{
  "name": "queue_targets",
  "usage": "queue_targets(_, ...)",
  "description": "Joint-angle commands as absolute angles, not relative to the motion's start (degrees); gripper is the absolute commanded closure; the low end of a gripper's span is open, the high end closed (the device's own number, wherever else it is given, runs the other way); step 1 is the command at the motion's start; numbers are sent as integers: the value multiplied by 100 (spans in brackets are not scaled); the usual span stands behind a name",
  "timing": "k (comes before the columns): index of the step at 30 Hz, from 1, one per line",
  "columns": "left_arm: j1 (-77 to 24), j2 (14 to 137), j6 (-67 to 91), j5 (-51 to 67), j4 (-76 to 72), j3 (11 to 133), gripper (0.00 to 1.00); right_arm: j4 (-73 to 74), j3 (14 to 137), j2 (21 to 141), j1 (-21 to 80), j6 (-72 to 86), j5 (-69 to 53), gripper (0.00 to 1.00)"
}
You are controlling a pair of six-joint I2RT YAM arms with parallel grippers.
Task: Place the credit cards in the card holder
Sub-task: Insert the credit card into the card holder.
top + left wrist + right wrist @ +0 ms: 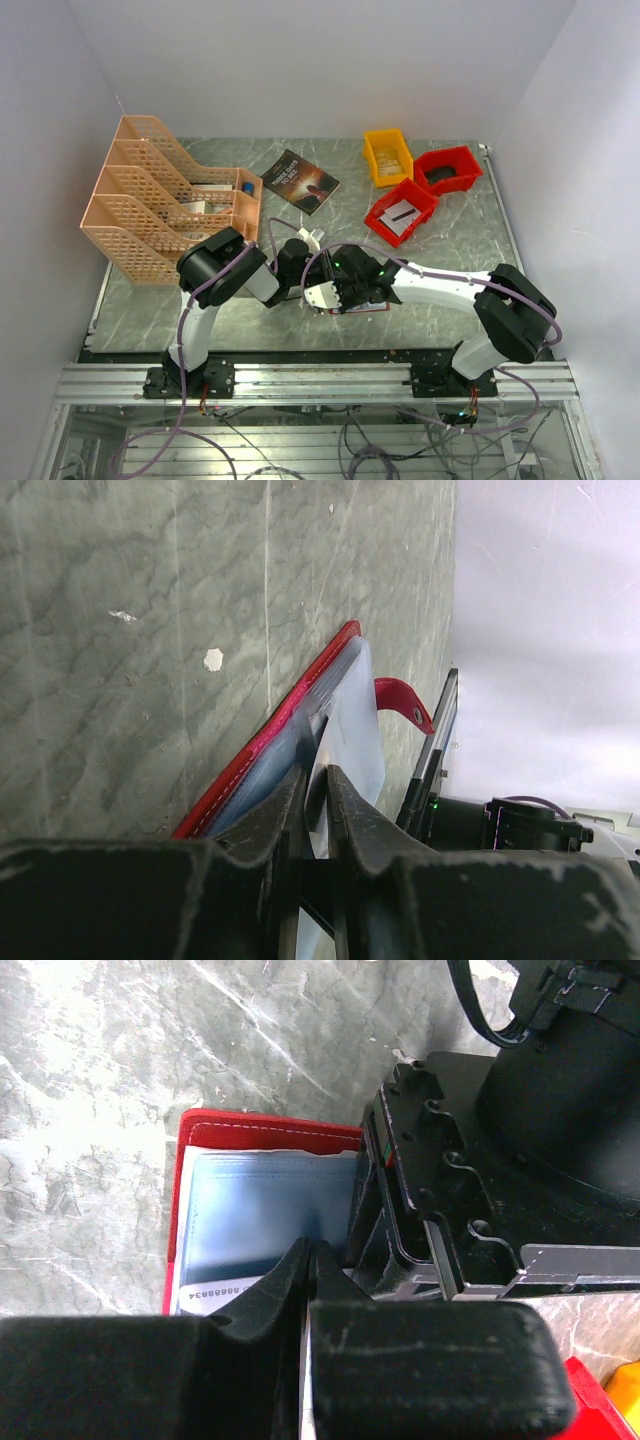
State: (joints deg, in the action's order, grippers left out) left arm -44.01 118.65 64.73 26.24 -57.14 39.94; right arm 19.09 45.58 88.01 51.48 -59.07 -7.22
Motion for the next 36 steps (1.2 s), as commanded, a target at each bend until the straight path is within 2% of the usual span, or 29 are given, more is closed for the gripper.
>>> queue_targets(1, -4383, 12012, 6328, 2633, -5484, 3929, 75, 1991, 4489, 8818, 5113, -5950, -606, 100)
queue_targets(10, -4375, 11998, 6310, 2640, -5441, 3947, 70, 2137, 4482, 8726, 4884, -6007, -725, 100)
queue_targets(11, -4371, 11995, 6306, 2640, -5426, 3952, 64, 2148, 4482, 8717, 4879, -6011, -740, 100)
queue_targets(12, -4372, 11987, 6303, 2638, -5405, 3955, 63, 2157, 4482, 8715, 4870, -6018, -738, 100)
queue_targets(36, -4371, 11759, 6274, 2494, -5580, 3741, 61, 2671, 4564, 8545, 4391, -6315, -1112, 100)
